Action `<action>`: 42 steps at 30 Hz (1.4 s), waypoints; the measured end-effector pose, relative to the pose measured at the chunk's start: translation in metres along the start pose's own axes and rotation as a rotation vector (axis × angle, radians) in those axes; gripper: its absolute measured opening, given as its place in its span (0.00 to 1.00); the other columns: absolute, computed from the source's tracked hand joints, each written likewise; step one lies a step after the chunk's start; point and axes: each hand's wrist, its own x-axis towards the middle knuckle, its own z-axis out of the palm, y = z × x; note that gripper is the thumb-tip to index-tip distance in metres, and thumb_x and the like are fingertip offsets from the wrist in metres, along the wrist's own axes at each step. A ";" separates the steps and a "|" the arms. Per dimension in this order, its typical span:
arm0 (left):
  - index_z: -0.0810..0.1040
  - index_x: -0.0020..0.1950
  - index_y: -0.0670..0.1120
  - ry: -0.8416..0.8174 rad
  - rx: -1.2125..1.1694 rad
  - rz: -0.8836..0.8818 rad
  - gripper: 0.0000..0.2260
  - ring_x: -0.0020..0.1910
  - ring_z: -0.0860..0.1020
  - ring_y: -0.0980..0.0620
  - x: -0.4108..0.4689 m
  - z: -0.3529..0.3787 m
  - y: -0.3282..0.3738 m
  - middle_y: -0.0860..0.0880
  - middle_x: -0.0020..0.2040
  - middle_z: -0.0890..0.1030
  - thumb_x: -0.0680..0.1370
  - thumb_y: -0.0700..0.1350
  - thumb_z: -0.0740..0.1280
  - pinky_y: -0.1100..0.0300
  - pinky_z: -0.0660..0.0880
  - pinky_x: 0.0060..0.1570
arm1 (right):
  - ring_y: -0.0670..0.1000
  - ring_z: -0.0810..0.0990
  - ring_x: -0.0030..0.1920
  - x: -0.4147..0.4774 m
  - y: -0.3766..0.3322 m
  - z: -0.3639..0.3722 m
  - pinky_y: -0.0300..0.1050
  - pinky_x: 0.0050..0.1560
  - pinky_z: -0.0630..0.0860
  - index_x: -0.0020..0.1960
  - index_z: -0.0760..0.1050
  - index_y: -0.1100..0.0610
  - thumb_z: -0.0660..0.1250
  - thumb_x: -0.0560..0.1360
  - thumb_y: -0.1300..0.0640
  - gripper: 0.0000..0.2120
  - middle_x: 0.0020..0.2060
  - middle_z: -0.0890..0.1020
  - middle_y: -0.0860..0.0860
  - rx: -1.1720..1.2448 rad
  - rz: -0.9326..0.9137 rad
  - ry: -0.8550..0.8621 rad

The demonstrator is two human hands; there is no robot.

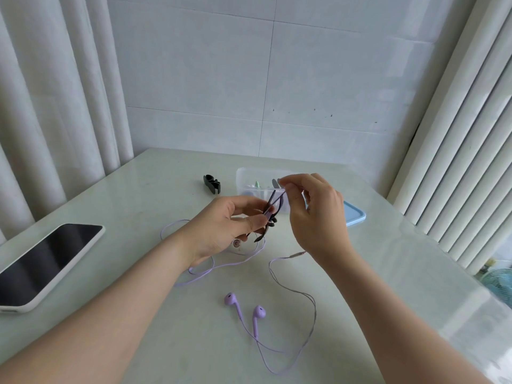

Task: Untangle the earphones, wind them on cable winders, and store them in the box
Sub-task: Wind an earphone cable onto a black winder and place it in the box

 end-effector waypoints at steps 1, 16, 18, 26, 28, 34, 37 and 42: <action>0.86 0.62 0.52 -0.002 -0.014 0.003 0.11 0.51 0.82 0.53 0.000 0.000 0.000 0.49 0.56 0.88 0.80 0.48 0.73 0.57 0.72 0.46 | 0.37 0.75 0.40 0.001 0.003 0.000 0.27 0.43 0.65 0.53 0.86 0.54 0.67 0.82 0.62 0.09 0.44 0.83 0.46 -0.004 0.009 -0.001; 0.80 0.65 0.38 0.094 -0.320 0.033 0.16 0.56 0.86 0.43 -0.001 -0.006 0.009 0.38 0.60 0.85 0.81 0.45 0.68 0.56 0.83 0.47 | 0.50 0.74 0.34 -0.006 0.015 0.009 0.47 0.39 0.67 0.40 0.80 0.55 0.66 0.83 0.51 0.14 0.28 0.79 0.49 -0.160 0.131 -0.247; 0.81 0.65 0.41 0.165 -0.249 0.012 0.15 0.56 0.86 0.46 0.001 -0.008 0.007 0.42 0.58 0.87 0.83 0.47 0.68 0.57 0.82 0.44 | 0.48 0.71 0.31 -0.007 0.011 0.009 0.41 0.33 0.65 0.40 0.80 0.51 0.66 0.82 0.55 0.12 0.23 0.74 0.46 -0.123 0.132 -0.340; 0.77 0.60 0.38 0.446 -0.211 -0.054 0.09 0.48 0.88 0.42 0.009 -0.010 0.003 0.44 0.53 0.84 0.85 0.43 0.67 0.51 0.81 0.45 | 0.42 0.75 0.35 -0.017 -0.009 0.013 0.33 0.37 0.68 0.46 0.86 0.50 0.68 0.80 0.55 0.08 0.32 0.81 0.43 -0.081 -0.058 -0.480; 0.78 0.56 0.39 0.445 -0.264 -0.074 0.07 0.50 0.87 0.39 0.009 -0.010 0.006 0.47 0.50 0.84 0.85 0.43 0.66 0.54 0.78 0.41 | 0.47 0.76 0.35 -0.015 -0.007 0.013 0.41 0.42 0.75 0.44 0.86 0.50 0.68 0.79 0.54 0.08 0.32 0.83 0.46 -0.117 -0.025 -0.456; 0.80 0.51 0.40 0.364 -0.448 -0.135 0.09 0.50 0.86 0.41 0.007 -0.009 0.009 0.44 0.45 0.86 0.85 0.44 0.64 0.55 0.76 0.43 | 0.47 0.79 0.36 -0.015 -0.005 0.010 0.48 0.46 0.81 0.44 0.87 0.48 0.68 0.77 0.53 0.09 0.32 0.84 0.44 -0.212 0.038 -0.493; 0.81 0.51 0.39 0.365 -0.461 -0.154 0.10 0.48 0.86 0.41 0.007 -0.011 0.008 0.41 0.46 0.86 0.84 0.43 0.65 0.50 0.79 0.50 | 0.47 0.78 0.36 -0.015 -0.007 0.009 0.51 0.46 0.82 0.42 0.86 0.48 0.67 0.76 0.53 0.10 0.31 0.83 0.43 -0.248 0.070 -0.445; 0.81 0.53 0.35 0.409 -0.314 -0.161 0.08 0.46 0.87 0.39 0.008 -0.010 0.001 0.36 0.48 0.86 0.82 0.40 0.70 0.46 0.85 0.51 | 0.47 0.79 0.35 -0.017 -0.015 0.004 0.49 0.47 0.81 0.35 0.82 0.45 0.67 0.72 0.52 0.09 0.31 0.83 0.44 -0.205 0.045 -0.444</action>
